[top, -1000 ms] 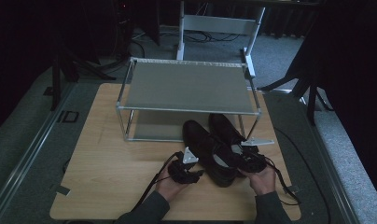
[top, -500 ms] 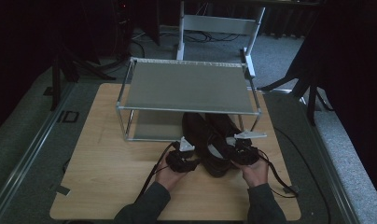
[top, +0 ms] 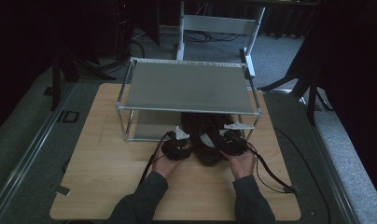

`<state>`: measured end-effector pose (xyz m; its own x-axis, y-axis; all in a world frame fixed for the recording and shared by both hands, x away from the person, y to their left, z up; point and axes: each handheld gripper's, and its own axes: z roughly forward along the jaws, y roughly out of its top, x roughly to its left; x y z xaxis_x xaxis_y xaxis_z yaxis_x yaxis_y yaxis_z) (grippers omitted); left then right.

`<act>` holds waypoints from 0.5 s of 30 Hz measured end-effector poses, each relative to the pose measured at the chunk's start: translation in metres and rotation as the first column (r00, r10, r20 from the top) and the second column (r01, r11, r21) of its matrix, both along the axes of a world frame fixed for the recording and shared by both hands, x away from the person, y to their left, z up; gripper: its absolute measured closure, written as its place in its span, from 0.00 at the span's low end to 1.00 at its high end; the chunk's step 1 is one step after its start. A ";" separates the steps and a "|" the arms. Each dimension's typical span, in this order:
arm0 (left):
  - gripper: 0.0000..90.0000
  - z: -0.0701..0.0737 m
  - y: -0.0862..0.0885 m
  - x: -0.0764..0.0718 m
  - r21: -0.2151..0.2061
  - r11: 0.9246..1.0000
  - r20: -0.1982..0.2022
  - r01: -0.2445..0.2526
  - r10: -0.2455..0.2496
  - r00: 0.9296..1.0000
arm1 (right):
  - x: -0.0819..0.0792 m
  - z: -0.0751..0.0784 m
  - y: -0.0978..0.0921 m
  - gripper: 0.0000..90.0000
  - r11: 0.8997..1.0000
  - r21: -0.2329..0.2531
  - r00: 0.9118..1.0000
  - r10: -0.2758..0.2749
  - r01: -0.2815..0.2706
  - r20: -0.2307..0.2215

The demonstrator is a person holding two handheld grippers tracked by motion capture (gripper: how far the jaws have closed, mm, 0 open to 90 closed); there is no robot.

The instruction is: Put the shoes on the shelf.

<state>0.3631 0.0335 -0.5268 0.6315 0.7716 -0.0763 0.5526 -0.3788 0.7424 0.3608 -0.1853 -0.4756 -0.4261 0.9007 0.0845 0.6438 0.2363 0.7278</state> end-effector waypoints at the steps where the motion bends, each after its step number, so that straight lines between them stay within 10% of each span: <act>1: 0.69 0.000 0.000 0.001 -0.004 1.000 0.005 -0.010 0.010 1.000 | 0.001 0.000 0.001 0.88 1.000 0.001 1.000 -0.003 0.003 0.004; 15: 0.83 0.000 -0.006 0.019 -0.014 0.996 0.067 -0.092 0.093 0.993 | 0.017 0.000 0.012 0.88 0.994 0.038 0.994 -0.102 0.101 0.025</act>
<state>0.3821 0.0276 -0.5268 0.5613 0.8264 -0.0446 0.5337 -0.3202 0.7827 0.3776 -0.1732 -0.4752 -0.3353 0.9359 0.1080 0.6431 0.1436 0.7522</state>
